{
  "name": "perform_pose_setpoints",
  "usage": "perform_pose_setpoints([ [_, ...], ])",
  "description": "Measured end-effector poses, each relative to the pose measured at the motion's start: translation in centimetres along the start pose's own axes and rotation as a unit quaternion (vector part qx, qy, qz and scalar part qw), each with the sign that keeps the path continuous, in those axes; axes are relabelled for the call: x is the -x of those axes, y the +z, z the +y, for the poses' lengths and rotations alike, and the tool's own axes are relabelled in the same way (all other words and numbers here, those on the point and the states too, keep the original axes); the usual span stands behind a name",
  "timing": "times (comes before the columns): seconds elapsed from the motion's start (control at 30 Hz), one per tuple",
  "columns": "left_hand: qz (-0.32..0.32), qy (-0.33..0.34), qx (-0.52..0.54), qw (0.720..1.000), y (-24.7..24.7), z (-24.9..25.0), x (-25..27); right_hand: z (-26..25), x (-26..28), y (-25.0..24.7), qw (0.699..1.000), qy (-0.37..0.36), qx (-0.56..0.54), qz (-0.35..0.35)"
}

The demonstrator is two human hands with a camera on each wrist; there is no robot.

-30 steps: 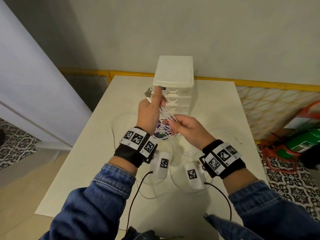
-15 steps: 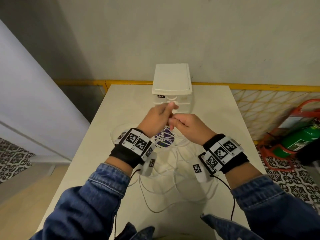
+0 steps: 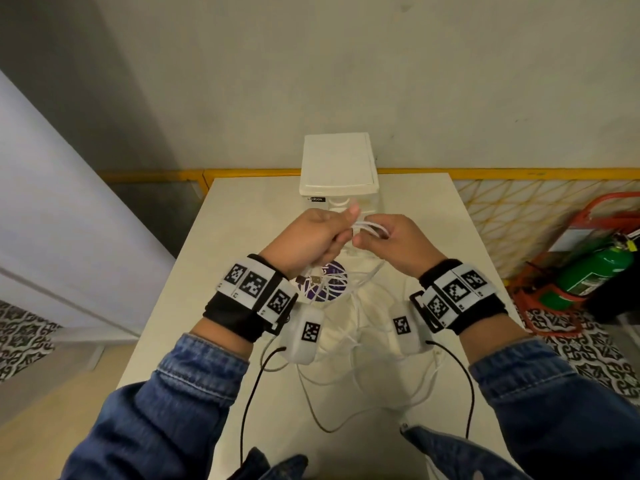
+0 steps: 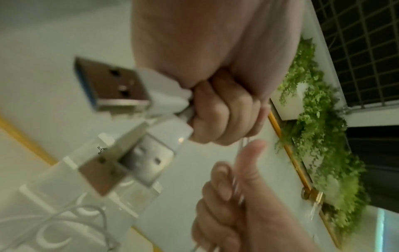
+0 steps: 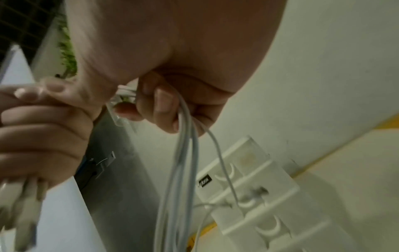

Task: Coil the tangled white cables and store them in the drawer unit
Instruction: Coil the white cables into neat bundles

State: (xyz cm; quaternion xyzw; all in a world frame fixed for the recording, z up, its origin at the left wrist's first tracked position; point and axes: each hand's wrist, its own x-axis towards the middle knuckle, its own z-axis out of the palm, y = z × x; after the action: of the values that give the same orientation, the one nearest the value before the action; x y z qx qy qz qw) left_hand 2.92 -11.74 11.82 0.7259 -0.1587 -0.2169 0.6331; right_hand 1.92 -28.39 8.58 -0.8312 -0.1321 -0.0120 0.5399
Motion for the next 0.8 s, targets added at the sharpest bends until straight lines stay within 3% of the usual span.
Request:
perform_pose_setpoints([
  [0.13, 0.048, 0.024, 0.086, 0.995, -0.7, 1.2, 0.2, 1.6, 0.0, 1.4, 0.998, 0.034, -0.027, 0.04],
  [0.27, 0.13, 0.038, 0.208, 0.969, -2.9, 2.3, 0.1, 2.5, 0.4, 2.1, 1.0, 0.018, -0.003, 0.0],
  [0.37, 0.151, 0.06, 0.246, 0.956, -3.6, 2.3, 0.2, 3.0, 0.2, 2.2, 1.0, 0.013, 0.013, 0.005],
  [0.43, 0.113, 0.069, 0.255, 0.958, -3.1, 2.1, 0.5, 2.8, -0.3, 2.2, 0.999, 0.017, 0.012, 0.037],
  [0.5, 0.034, 0.082, 0.228, 0.97, -2.4, 2.0, 1.0, 1.5, -0.8, 1.6, 0.991, 0.007, -0.023, 0.129],
  [0.57, -0.03, 0.103, 0.157, 0.982, -1.8, 1.9, 1.4, -0.6, -1.7, 0.4, 0.966, -0.026, -0.089, 0.241],
  [0.63, -0.055, 0.103, 0.111, 0.987, -1.5, 1.5, 1.6, -2.3, -2.8, -1.0, 0.944, -0.063, -0.121, 0.3],
  [0.73, -0.062, 0.102, 0.102, 0.988, -1.5, 0.9, 1.7, -2.3, -4.1, -1.5, 0.952, -0.075, -0.066, 0.289],
  [0.8, -0.077, 0.098, 0.151, 0.981, -1.5, 1.0, 1.7, -0.4, -3.9, -0.4, 0.976, -0.043, 0.015, 0.211],
])
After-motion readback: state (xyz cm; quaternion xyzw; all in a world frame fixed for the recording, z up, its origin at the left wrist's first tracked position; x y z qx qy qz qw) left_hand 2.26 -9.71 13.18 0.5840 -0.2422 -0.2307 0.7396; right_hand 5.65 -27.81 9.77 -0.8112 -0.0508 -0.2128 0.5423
